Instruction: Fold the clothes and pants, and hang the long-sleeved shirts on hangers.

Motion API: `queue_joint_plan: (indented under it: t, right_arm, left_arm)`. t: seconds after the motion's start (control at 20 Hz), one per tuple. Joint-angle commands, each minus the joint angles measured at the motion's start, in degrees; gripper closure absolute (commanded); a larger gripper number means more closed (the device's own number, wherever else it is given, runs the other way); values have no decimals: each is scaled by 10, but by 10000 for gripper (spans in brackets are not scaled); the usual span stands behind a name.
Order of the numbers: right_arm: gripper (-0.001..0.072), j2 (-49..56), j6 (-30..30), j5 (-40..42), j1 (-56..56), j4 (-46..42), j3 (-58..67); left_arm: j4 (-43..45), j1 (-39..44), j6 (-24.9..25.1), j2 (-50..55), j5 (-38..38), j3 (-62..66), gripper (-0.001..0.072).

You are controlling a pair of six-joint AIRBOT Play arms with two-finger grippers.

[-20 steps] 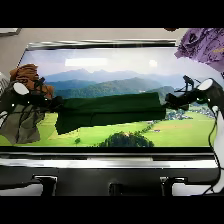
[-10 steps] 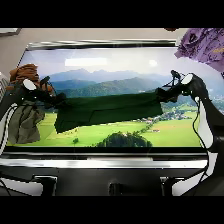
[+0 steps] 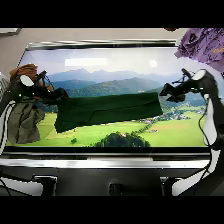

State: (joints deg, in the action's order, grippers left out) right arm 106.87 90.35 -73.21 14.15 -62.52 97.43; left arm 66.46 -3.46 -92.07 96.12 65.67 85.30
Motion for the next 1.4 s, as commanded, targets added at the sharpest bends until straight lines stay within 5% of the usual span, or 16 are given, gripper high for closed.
queue_joint_plan:
  t: [0.0,0.1,0.2,0.55,0.75,0.85,0.95,1.0,1.1,1.3,1.35]
  right_arm:
    - [152,37,-52,-55,66,123,13]
    - [150,67,-83,-78,76,134,13]
    - [45,85,-105,-77,74,138,13]
    - [46,129,-122,-67,66,218,12]
    - [80,132,-125,-68,25,170,12]
    - [263,132,-115,-59,0,123,12]
    - [670,123,-115,-54,-9,119,13]
    - [677,110,-108,-50,-8,120,13]
    - [678,69,-73,-49,-7,83,13]
    - [678,-37,17,-89,-8,-56,13]
    - [678,-66,36,-99,-8,-85,13]
  left_arm:
    - [13,-2,0,-15,9,40,32]
    - [13,-4,0,-16,10,58,32]
    - [16,-4,0,-16,9,67,32]
    - [28,-4,-10,-16,9,69,33]
    - [28,-4,-10,-16,9,69,33]
    - [28,-4,-19,-16,9,69,33]
    - [26,-3,-20,-16,9,69,44]
    - [17,-3,-20,-16,9,69,131]
    - [-21,-1,-20,-14,7,69,465]
    - [-87,61,-48,12,-11,69,565]
    - [-101,91,-50,24,-16,69,692]
